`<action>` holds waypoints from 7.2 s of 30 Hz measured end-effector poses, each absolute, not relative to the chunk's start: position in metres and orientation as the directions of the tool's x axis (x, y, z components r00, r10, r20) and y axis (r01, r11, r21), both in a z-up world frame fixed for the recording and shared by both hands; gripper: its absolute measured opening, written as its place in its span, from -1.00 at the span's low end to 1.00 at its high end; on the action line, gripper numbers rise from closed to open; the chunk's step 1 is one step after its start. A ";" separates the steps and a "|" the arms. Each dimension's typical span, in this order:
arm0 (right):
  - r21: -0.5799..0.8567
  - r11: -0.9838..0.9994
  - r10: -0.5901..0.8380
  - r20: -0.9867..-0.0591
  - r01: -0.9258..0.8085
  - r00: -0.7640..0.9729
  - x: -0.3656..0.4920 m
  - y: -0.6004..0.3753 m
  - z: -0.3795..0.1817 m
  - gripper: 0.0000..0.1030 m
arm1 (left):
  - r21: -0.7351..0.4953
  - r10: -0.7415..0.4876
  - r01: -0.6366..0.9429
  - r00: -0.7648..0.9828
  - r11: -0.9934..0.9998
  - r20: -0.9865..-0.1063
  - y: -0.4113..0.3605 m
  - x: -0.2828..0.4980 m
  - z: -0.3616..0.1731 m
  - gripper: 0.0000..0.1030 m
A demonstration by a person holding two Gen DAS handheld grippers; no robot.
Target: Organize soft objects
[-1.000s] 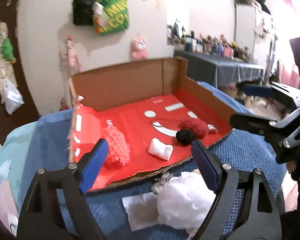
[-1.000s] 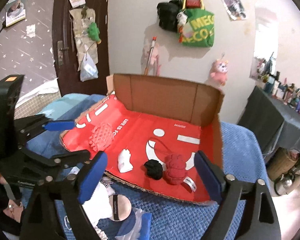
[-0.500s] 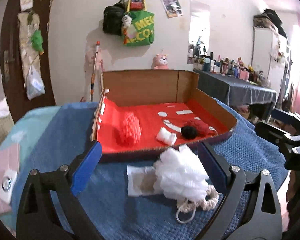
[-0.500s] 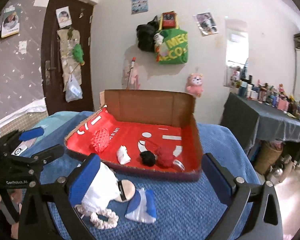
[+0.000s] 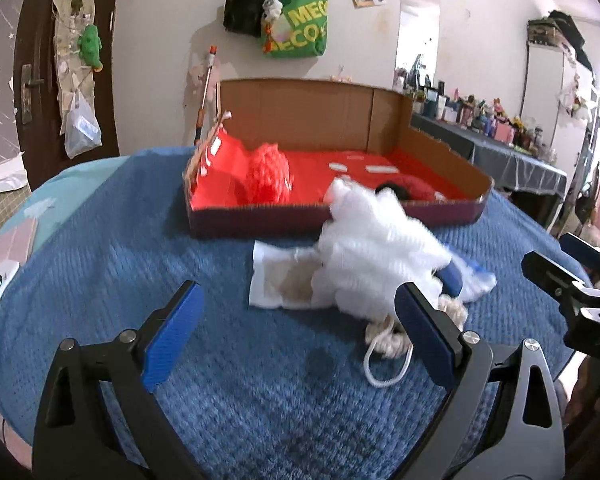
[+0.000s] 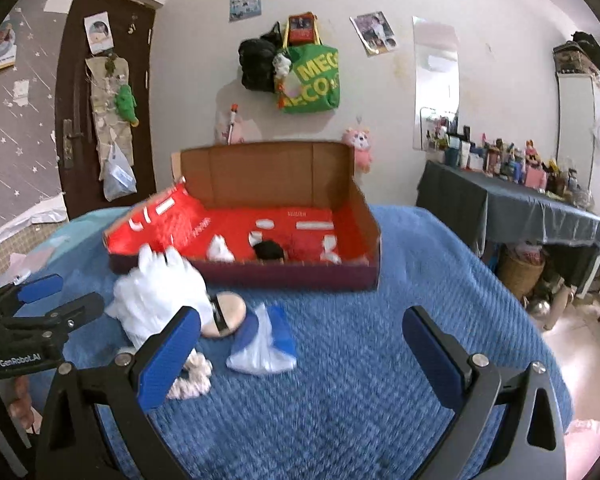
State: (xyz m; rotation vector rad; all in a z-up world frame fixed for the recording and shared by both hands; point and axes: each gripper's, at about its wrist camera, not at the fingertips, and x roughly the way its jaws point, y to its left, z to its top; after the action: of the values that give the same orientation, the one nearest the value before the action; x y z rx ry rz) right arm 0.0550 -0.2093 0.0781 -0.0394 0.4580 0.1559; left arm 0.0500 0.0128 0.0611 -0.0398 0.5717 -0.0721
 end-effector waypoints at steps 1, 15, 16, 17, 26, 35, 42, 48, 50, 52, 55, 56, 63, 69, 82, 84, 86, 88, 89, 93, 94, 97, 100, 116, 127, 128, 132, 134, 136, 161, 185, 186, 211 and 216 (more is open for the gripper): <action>-0.002 0.988 0.138 -0.451 -0.155 0.882 0.056 -0.209 0.074 1.00 | -0.050 -0.072 0.054 0.838 0.997 -0.541 0.012 0.049 0.059 0.90; 0.068 0.988 0.155 -0.534 -0.140 0.831 0.067 -0.216 0.040 1.00 | -0.047 -0.063 0.045 0.822 0.998 -0.566 0.015 0.049 0.045 0.90; 0.069 0.987 0.157 -0.535 -0.142 0.830 0.068 -0.216 0.040 1.00 | -0.045 -0.061 0.044 0.822 0.998 -0.565 0.016 0.050 0.045 0.90; 0.069 0.987 0.158 -0.537 -0.143 0.829 0.068 -0.215 0.040 1.00 | -0.045 -0.060 0.042 0.823 0.998 -0.565 0.017 0.050 0.045 0.90; 0.084 0.984 0.179 -0.562 -0.159 0.808 0.082 -0.211 0.039 1.00 | -0.017 -0.043 0.041 0.791 0.999 -0.610 0.033 0.075 0.050 0.90; 0.130 0.975 0.222 -0.625 -0.181 0.749 0.109 -0.208 0.036 1.00 | 0.008 -0.056 0.085 0.728 0.996 -0.684 0.041 0.101 0.049 0.90; 0.128 0.974 0.225 -0.673 -0.189 0.704 0.123 -0.205 0.034 1.00 | 0.024 -0.076 0.140 0.668 0.990 -0.740 0.043 0.126 0.045 0.90; 0.144 0.969 0.244 -0.710 -0.203 0.661 0.134 -0.203 0.033 1.00 | 0.036 -0.103 0.197 0.647 0.980 -0.756 0.032 0.140 0.043 0.90; 0.155 0.966 0.254 -0.716 -0.206 0.651 0.137 -0.204 0.033 1.00 | 0.033 -0.120 0.223 0.638 0.974 -0.761 0.027 0.144 0.042 0.90; 0.160 0.965 0.259 -0.721 -0.209 0.643 0.139 -0.203 0.034 1.00 | 0.048 -0.113 0.233 0.631 0.971 -0.767 0.023 0.148 0.040 0.90; 0.147 0.965 0.255 -0.734 -0.219 0.629 0.144 -0.200 0.034 1.00 | 0.054 -0.106 0.238 0.611 0.970 -0.784 0.021 0.154 0.034 0.90; 0.144 0.964 0.254 -0.738 -0.222 0.625 0.146 -0.199 0.034 1.00 | 0.058 -0.098 0.234 0.604 0.970 -0.791 0.022 0.155 0.031 0.90; 0.080 0.972 0.204 -0.757 -0.222 0.621 0.151 -0.190 0.029 1.00 | 0.060 -0.072 0.192 0.614 0.980 -0.786 0.034 0.154 0.031 0.91; 0.051 0.966 0.205 -0.745 -0.253 0.635 0.148 -0.184 0.029 0.60 | 0.029 -0.107 0.206 0.616 0.978 -0.781 0.035 0.150 0.032 0.52; 0.111 0.941 0.306 -0.682 -0.320 0.664 0.134 -0.196 0.047 -0.29 | -0.051 -0.200 0.239 0.656 0.970 -0.728 0.035 0.134 0.055 -0.36; 0.108 0.943 0.302 -0.667 -0.313 0.681 0.131 -0.199 0.054 -0.29 | -0.047 -0.205 0.246 0.667 0.968 -0.716 0.035 0.129 0.061 -0.36; 0.110 0.943 0.308 -0.655 -0.315 0.690 0.129 -0.201 0.061 -0.29 | -0.043 -0.203 0.246 0.678 0.968 -0.707 0.035 0.127 0.065 -0.36; 0.102 0.944 0.302 -0.646 -0.313 0.701 0.128 -0.202 0.065 -0.29 | -0.043 -0.207 0.248 0.683 0.968 -0.701 0.034 0.125 0.068 -0.36; 0.103 0.944 0.303 -0.643 -0.313 0.703 0.128 -0.202 0.066 -0.29 | -0.042 -0.206 0.249 0.685 0.968 -0.699 0.034 0.123 0.069 -0.36; 0.109 0.944 0.307 -0.641 -0.312 0.704 0.129 -0.203 0.067 -0.29 | -0.040 -0.205 0.249 0.689 0.968 -0.695 0.033 0.123 0.071 -0.36; 0.110 0.944 0.307 -0.641 -0.312 0.704 0.128 -0.204 0.067 -0.29 | -0.039 -0.205 0.248 0.690 0.968 -0.694 0.034 0.123 0.072 -0.36; 0.121 0.942 0.315 -0.638 -0.313 0.702 0.129 -0.205 0.069 -0.29 | -0.038 -0.208 0.251 0.699 0.967 -0.684 0.034 0.121 0.079 -0.36; 0.127 0.939 0.326 -0.628 -0.320 0.707 0.131 -0.205 0.074 -0.29 | -0.026 -0.213 0.265 0.710 0.964 -0.671 0.033 0.126 0.089 -0.36; 0.049 0.923 0.320 -0.645 -0.381 0.694 0.274 -0.185 0.127 -0.28 | 0.007 -0.285 0.431 0.609 0.902 -0.741 -0.034 0.265 0.123 -0.36; -0.044 0.931 0.179 -0.811 -0.363 0.557 0.368 -0.167 0.086 -0.28 | -0.017 -0.231 0.423 0.462 0.906 -0.856 -0.048 0.327 0.082 -0.36; -0.058 0.931 0.162 -0.821 -0.362 0.547 0.373 -0.165 0.082 -0.28 | -0.017 -0.228 0.422 0.455 0.906 -0.861 -0.048 0.329 0.079 -0.36; -0.059 0.934 0.135 -0.854 -0.351 0.502 0.384 -0.163 0.070 -0.28 | -0.005 -0.202 0.412 0.438 0.911 -0.876 -0.049 0.337 0.070 -0.36; -0.065 0.936 0.118 -0.869 -0.347 0.481 0.387 -0.162 0.066 -0.28 | -0.010 -0.199 0.405 0.428 0.914 -0.882 -0.048 0.338 0.066 -0.36; -0.068 0.936 0.108 -0.878 -0.346 0.467 0.390 -0.161 0.063 -0.27 | -0.013 -0.198 0.400 0.424 0.916 -0.884 -0.044 0.340 0.063 -0.36; -0.035 0.945 0.106 -0.908 -0.326 0.405 0.405 -0.175 0.054 -0.15 | -0.001 -0.190 0.392 0.442 0.920 -0.877 -0.046 0.340 0.062 -0.13; -0.038 0.950 0.122 -0.869 -0.309 0.479 0.378 -0.172 0.090 0.24 | -0.006 -0.222 0.365 0.555 0.931 -0.802 -0.032 0.297 0.113 0.33; -0.039 0.950 0.124 -0.864 -0.309 0.488 0.374 -0.171 0.095 0.24 | -0.009 -0.226 0.361 0.564 0.933 -0.794 -0.030 0.293 0.118 0.34; -0.059 0.950 0.241 -0.491 -0.308 0.837 0.150 -0.191 0.218 1.00 | 0.048 -0.114 0.145 0.910 0.988 -0.398 0.011 0.103 0.194 0.93; -0.018 0.956 0.257 -0.439 -0.294 0.861 0.111 -0.197 0.202 1.00 | 0.015 -0.092 0.105 0.923 0.994 -0.375 0.016 0.075 0.178 0.94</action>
State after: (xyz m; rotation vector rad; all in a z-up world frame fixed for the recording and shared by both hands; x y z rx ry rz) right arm 0.1106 -0.1975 0.2015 -0.0852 0.4489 0.2897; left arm 0.0749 0.0159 0.1778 0.0350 0.3830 -0.1009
